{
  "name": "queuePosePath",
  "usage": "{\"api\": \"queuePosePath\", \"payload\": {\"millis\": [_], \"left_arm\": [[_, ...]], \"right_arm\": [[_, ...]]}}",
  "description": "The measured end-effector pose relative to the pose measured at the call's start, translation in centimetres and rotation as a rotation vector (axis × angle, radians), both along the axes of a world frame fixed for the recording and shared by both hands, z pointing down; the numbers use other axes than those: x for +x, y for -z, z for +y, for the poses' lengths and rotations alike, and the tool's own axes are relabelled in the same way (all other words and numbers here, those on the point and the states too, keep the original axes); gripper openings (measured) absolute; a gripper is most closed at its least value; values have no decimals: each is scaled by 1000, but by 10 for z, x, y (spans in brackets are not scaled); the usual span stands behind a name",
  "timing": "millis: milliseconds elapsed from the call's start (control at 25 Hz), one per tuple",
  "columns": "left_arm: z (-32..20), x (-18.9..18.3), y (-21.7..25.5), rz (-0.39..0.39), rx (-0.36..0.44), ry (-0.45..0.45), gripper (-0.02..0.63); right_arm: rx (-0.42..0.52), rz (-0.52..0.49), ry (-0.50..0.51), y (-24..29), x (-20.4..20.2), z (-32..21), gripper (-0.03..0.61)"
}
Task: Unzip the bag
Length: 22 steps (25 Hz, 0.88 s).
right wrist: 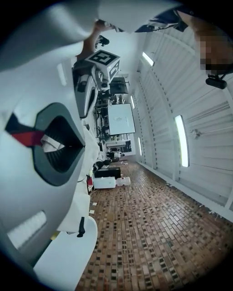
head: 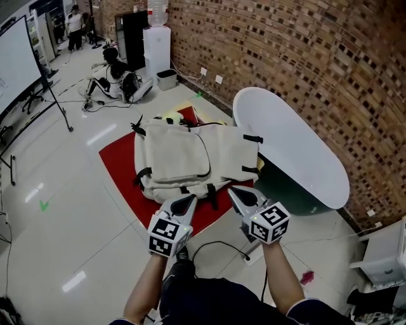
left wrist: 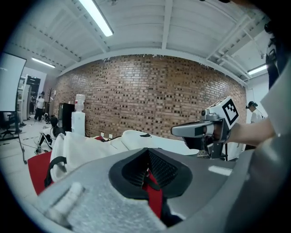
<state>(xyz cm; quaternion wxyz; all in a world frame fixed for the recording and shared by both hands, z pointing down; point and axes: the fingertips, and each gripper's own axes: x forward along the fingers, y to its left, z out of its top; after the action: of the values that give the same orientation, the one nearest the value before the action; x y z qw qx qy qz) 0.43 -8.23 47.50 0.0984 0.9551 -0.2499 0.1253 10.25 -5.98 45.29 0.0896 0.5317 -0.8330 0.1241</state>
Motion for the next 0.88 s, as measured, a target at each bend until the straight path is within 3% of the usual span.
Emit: {"api": "queuePosePath", "payload": {"millis": [200,400,560,640,880], "left_arm": [[-56,23,-11,16,-45,-69,3],[-100,30,-13,16,-84,-30,3],[-131,36,-20,-14,-88,13,3],[-148,40,-27,-47,-91,45,3],[-185,42,-49,-115,-146,216,3]], "right_arm": [[-42,66,-1,-15,12,-72,5],[-64,119,65,-29,19,-138,5],[-86,189,178,-41,24,-197,5],[-90,220,249,-47,25,-229,80],[-64,439,522,-80,25,-313,60]]}}
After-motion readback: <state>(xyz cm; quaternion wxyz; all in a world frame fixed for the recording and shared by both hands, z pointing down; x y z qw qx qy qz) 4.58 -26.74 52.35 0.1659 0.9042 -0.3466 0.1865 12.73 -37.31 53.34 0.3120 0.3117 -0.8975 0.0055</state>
